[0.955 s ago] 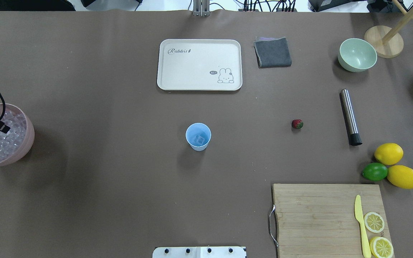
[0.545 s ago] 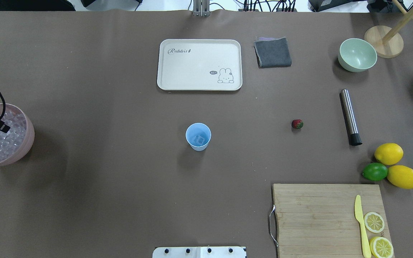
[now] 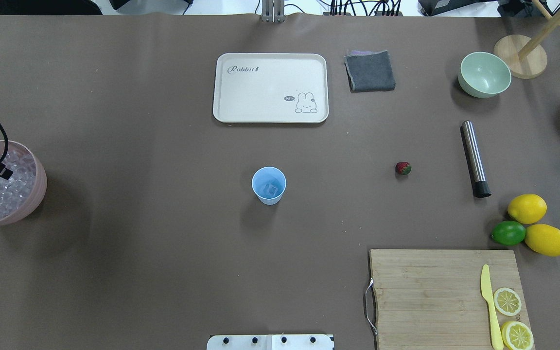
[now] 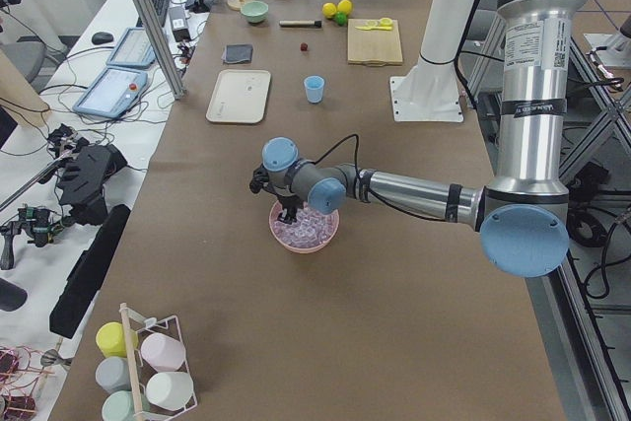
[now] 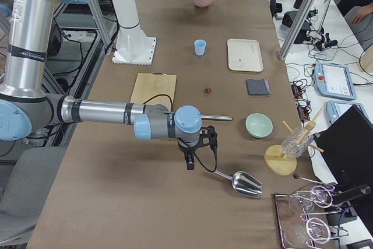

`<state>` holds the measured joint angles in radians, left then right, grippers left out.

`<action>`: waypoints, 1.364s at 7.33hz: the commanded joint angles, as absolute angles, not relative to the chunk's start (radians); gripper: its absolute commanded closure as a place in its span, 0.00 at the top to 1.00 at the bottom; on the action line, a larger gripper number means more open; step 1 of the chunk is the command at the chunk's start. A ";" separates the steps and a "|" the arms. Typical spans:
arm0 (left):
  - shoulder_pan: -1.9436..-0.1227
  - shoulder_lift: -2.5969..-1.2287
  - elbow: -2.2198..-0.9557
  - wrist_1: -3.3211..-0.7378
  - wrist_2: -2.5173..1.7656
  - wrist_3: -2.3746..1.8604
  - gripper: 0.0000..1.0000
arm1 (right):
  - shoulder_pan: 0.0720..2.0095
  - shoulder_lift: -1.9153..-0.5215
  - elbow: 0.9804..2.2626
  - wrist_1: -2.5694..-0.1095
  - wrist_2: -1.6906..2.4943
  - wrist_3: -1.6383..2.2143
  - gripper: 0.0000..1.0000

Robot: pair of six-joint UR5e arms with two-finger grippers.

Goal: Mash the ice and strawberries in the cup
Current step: 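Lower the left gripper into the pink bowl and grasp another ice cube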

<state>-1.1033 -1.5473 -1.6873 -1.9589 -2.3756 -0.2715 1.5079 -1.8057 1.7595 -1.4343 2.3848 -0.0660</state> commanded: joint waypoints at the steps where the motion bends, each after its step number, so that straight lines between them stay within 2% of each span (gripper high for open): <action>1: -1.098 -1.548 -1.684 -1.959 -2.370 -0.270 0.49 | 1.508 -1.807 1.759 -1.434 2.388 -0.066 1.00; 2: -1.098 -1.546 -1.684 -1.959 -2.370 -0.270 0.41 | 1.508 -1.806 1.759 -1.434 2.388 -0.066 1.00; 3: -1.098 -1.546 -1.686 -1.959 -2.370 -0.273 0.05 | 1.508 -1.805 1.759 -1.434 2.390 -0.066 1.00; 4: -1.098 -1.546 -1.687 -1.959 -2.370 -0.270 0.00 | 1.508 -1.805 1.761 -1.434 2.410 -0.066 1.00; 8: -1.169 -1.565 -1.785 -1.907 -2.475 -0.270 0.00 | 1.508 -1.804 1.759 -1.434 2.421 -0.066 1.00; 10: -1.161 -1.668 -1.893 -1.787 -2.479 -0.448 0.00 | 1.508 -1.804 1.759 -1.434 2.419 -0.066 1.00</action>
